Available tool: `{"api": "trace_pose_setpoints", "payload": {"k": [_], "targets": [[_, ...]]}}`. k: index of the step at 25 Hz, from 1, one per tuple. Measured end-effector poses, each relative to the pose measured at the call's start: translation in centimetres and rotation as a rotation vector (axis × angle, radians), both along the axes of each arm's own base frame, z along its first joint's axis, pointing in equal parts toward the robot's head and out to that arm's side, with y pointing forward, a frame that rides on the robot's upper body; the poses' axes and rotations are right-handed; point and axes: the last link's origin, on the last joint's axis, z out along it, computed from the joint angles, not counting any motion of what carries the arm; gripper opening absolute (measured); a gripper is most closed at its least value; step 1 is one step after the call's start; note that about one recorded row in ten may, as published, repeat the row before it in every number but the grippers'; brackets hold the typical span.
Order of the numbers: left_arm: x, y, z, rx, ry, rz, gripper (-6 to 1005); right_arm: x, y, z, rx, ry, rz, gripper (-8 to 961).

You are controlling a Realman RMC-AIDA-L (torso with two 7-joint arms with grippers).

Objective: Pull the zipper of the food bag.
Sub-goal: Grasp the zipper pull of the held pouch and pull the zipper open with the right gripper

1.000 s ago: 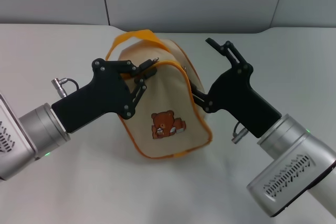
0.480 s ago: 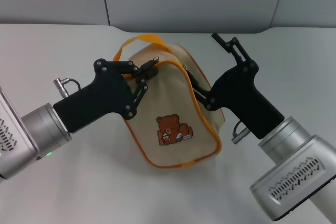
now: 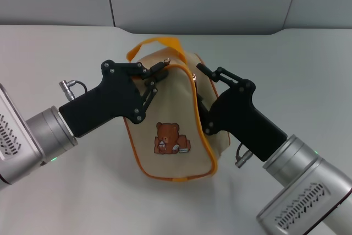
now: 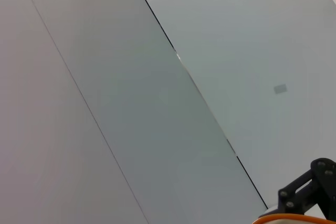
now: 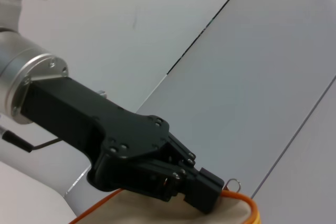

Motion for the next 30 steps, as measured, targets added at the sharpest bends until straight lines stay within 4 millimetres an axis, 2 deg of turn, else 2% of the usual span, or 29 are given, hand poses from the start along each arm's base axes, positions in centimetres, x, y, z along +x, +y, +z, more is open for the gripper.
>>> {"api": "trace_pose_setpoints", "payload": {"k": [11, 14, 17, 20, 26, 28, 30], "targets": [[-0.1, 0.0, 0.0, 0.003, -0.001, 0.003, 39, 0.3, -0.4, 0.1, 0.027, -0.016, 0.004, 221], [-0.1, 0.0, 0.0, 0.003, -0.001, 0.003, 37, 0.5, -0.5, 0.1, 0.029, -0.019, -0.002, 30], [-0.1, 0.1, 0.1, 0.007, -0.001, 0.011, 35, 0.9, -0.9, 0.2, 0.032, -0.019, -0.016, 14], [-0.2, 0.3, 0.1, 0.009, 0.000, 0.020, 34, 2.2, -2.2, 0.2, 0.038, -0.019, -0.049, 3], [-0.3, 0.7, 0.1, 0.010, 0.000, 0.050, 30, 7.5, -7.9, 0.5, 0.075, -0.115, -0.190, 2], [-0.3, 0.6, 0.1, 0.008, 0.000, 0.049, 29, 8.5, -9.5, 0.9, 0.093, -0.131, -0.199, 2], [-0.3, 0.7, 0.1, 0.011, 0.002, 0.050, 28, 8.8, -10.1, 1.4, 0.113, -0.124, -0.202, 2]]}}
